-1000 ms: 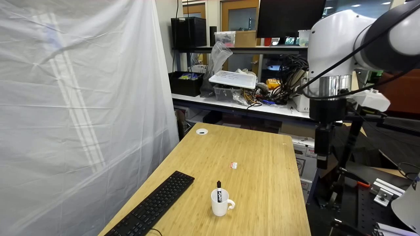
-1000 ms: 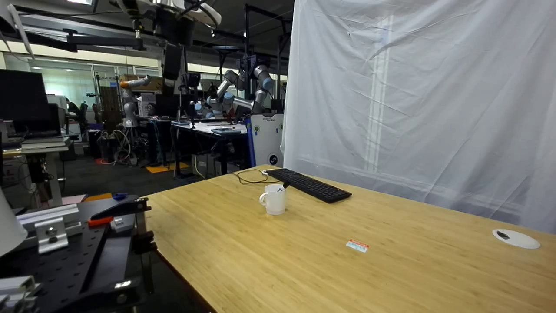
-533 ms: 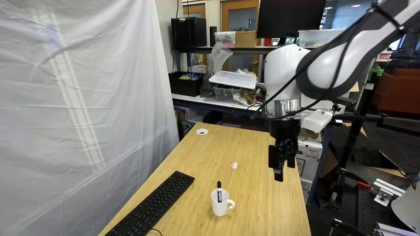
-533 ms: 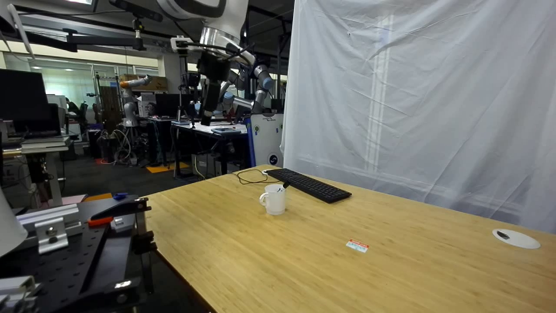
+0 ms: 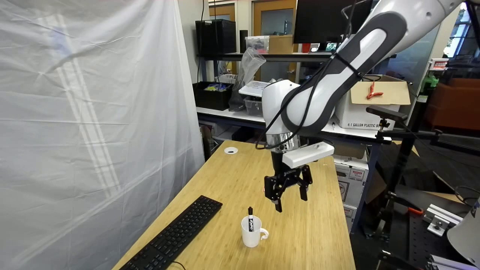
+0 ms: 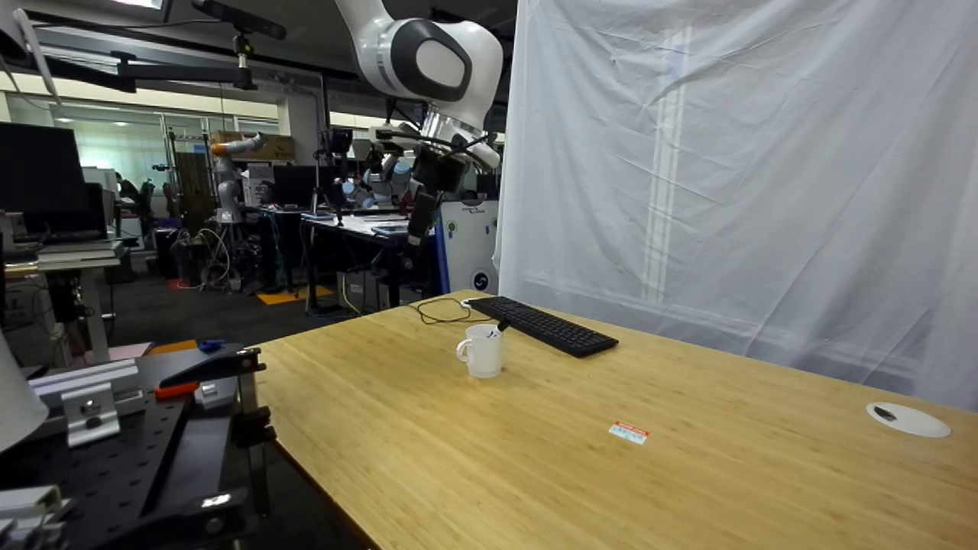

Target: Put the marker on the desk

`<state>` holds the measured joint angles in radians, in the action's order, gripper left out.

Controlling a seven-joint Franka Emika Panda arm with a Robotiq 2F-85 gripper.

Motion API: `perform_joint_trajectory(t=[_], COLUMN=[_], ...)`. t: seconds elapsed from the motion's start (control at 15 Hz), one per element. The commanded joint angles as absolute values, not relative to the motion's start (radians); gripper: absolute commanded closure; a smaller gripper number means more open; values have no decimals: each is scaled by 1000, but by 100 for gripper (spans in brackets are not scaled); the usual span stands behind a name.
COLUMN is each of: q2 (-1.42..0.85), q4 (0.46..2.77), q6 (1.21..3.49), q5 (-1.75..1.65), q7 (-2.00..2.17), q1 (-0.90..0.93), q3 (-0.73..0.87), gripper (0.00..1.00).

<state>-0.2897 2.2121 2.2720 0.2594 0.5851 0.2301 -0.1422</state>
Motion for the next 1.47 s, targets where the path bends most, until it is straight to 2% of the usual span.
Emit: perform_joint_trajectory(t=[0.0, 0.67, 1.07, 1.4], q2=[-376, -459, -489, -558], q4=[2114, 1974, 1874, 1848], q6=[2237, 2148, 2029, 2037], q5=[196, -185, -350, -471], q7=[771, 1264, 1311, 1258], q1=[259, 407, 458, 470], q3=[-97, -26, -54, -55], gripper=[0, 0, 0, 0])
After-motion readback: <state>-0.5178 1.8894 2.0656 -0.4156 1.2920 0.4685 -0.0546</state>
